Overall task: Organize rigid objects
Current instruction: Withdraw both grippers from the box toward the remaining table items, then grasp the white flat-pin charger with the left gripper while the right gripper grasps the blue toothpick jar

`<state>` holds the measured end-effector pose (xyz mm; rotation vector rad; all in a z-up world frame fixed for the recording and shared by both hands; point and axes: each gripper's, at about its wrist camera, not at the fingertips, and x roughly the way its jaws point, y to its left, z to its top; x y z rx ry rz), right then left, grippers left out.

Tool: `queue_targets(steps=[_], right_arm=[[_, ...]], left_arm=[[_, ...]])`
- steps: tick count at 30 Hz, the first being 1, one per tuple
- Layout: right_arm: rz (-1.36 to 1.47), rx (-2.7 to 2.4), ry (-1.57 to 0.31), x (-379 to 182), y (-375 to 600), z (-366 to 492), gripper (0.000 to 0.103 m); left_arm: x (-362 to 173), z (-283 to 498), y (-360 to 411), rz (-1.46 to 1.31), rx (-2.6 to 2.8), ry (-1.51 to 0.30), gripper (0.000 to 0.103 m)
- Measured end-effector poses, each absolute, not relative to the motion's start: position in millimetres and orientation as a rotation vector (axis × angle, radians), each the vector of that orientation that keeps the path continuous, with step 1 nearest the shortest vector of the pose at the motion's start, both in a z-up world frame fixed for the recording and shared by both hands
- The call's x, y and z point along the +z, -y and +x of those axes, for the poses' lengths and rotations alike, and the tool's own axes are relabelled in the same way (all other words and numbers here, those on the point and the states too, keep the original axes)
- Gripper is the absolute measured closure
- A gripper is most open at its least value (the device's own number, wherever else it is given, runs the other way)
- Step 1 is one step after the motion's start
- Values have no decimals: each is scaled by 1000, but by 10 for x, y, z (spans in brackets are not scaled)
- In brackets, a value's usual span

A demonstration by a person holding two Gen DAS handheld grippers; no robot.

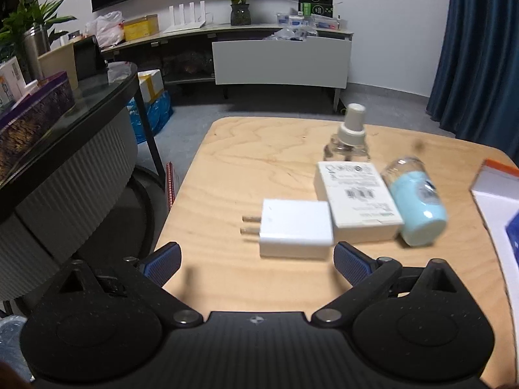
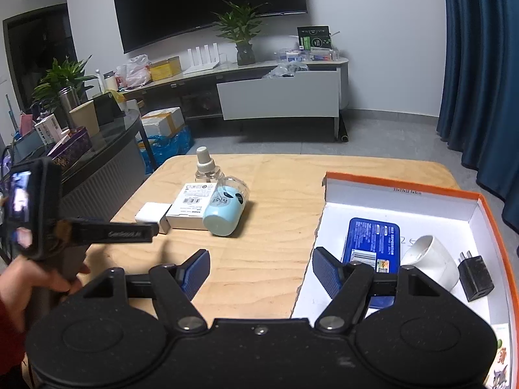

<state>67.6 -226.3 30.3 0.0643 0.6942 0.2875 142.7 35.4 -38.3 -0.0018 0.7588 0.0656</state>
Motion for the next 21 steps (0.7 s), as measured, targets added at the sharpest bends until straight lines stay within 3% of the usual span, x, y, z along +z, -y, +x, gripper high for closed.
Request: queue_targets(steps=[17, 21], right_arm=[[35, 283, -721, 162, 2164, 853, 20], [34, 288, -723, 144, 2169, 874, 20]], left_arm=[[-453, 1634, -326, -48, 83, -698, 0], [-444, 1619, -431, -47, 35, -705, 24]])
